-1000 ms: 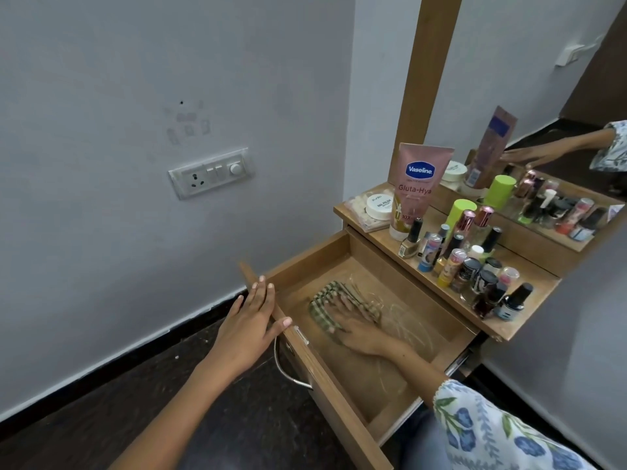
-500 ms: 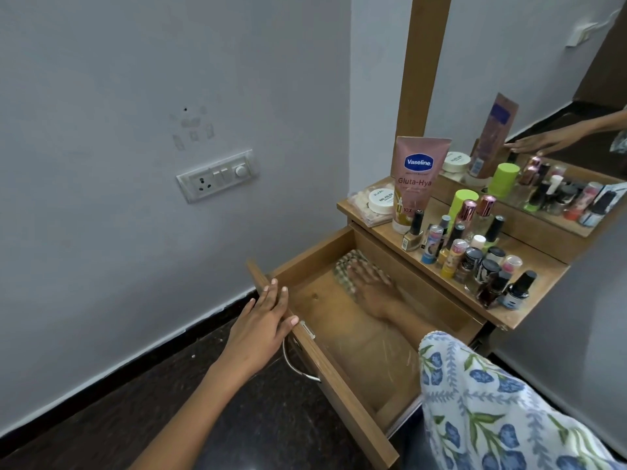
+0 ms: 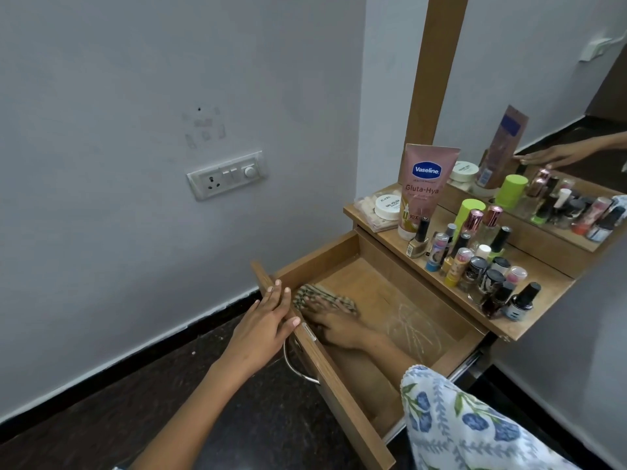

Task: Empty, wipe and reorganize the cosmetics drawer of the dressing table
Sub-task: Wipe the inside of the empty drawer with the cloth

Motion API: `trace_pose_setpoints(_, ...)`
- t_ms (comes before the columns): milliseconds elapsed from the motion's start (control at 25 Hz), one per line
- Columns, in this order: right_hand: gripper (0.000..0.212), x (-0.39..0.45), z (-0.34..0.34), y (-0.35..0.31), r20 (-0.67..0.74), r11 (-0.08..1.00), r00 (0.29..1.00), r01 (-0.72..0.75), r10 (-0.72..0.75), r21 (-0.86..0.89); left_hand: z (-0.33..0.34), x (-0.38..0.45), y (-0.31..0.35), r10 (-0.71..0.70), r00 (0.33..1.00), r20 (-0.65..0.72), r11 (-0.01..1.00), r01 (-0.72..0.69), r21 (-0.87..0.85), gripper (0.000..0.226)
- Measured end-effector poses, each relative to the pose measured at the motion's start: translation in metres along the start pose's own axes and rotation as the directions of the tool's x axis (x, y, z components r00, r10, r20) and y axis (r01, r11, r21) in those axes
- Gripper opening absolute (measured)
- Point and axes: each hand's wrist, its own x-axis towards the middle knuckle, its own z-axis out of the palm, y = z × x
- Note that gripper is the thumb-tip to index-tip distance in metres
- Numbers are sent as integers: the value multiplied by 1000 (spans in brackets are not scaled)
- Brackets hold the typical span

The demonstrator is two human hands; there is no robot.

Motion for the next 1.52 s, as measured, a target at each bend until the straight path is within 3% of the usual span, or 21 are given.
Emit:
trace_pose_setpoints(440,55,22,-5,12,-133,971,970,-216,202,-98,-10,3,0,8,1000,-5,1000,-8,1,63)
trace_pose_setpoints(600,55,13,-23,52,-210,908,896,-413,391,-73,-7,2,-1,-2,1000,-2,1000,2,17,65)
trace_pose_setpoints(880,61,-16,-36,57,-101,865,870,-491,482,-105,-4,-2,0,-7,1000,-9,999,8,34,66)
trace_pose_setpoints(1120,56,-89,-26,38,2,749,770,-621,638,-230,-3,-6,9,-17,999,36,999,15,33,68)
trace_pose_setpoints(1240,61,-102,-15,26,103,742,740,-637,665,-210,3,-16,17,-3,998,55,1000,2,12,68)
trace_pose_setpoints(1360,74,-96,-14,28,174,778,759,-617,628,-117,6,-19,23,3,1000,28,999,-4,36,65)
trace_pose_setpoints(1520,73,-68,-32,48,179,847,833,-531,523,-2,10,-21,27,8,1000,-17,993,-6,122,60)
